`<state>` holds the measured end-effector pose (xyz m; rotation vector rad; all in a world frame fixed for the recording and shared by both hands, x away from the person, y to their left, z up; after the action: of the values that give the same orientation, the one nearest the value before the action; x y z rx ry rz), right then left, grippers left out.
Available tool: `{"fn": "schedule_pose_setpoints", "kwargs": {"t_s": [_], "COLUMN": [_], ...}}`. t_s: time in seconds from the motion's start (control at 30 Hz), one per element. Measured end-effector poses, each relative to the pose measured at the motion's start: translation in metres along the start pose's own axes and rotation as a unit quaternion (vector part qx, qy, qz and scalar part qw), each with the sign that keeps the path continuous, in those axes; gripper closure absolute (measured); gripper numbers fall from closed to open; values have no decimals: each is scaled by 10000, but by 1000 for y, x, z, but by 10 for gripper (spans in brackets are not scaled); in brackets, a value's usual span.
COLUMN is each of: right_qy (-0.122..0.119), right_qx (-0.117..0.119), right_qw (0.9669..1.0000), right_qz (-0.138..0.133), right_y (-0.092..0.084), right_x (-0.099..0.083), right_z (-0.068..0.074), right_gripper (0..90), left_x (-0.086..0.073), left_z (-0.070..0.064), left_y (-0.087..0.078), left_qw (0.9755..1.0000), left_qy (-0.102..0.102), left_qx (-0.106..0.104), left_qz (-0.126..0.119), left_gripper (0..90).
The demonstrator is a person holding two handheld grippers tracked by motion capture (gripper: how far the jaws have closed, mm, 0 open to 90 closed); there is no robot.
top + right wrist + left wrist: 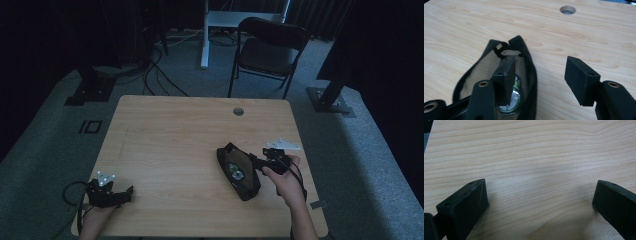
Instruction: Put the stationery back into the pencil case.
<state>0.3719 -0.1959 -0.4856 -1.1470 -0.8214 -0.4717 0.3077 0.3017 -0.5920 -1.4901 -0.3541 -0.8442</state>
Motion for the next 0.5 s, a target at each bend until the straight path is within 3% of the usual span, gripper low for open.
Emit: {"fn": "schedule_pose_setpoints", "kwargs": {"t_s": [0.37, 0.5], "right_qy": [178, 219], "right_qx": [-178, -218], "right_qw": [9997, 9995], "right_qz": [-54, 43], "right_y": [-3, -3], "right_x": [-13, -22], "right_z": [-25, -33], "right_gripper": [388, 385], "left_x": [0, 0], "left_z": [0, 0], "left_y": [0, 0], "left_qw": [10000, 10000], "left_qy": [0, -2], "left_qx": [1, 2], "left_qz": [0, -8], "left_gripper": [3, 3]}}
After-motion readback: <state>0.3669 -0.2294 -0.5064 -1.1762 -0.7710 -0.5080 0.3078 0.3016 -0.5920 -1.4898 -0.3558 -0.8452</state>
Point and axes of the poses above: each handheld gripper's, and its own axes: y roughly forward along the jaws, x roughly out of its top, z roughly to its left, the point moved 6 cm from there along y, roughly forward along the jaws, and after that the axes turned 7 degrees about y, right-handed, at the moved point
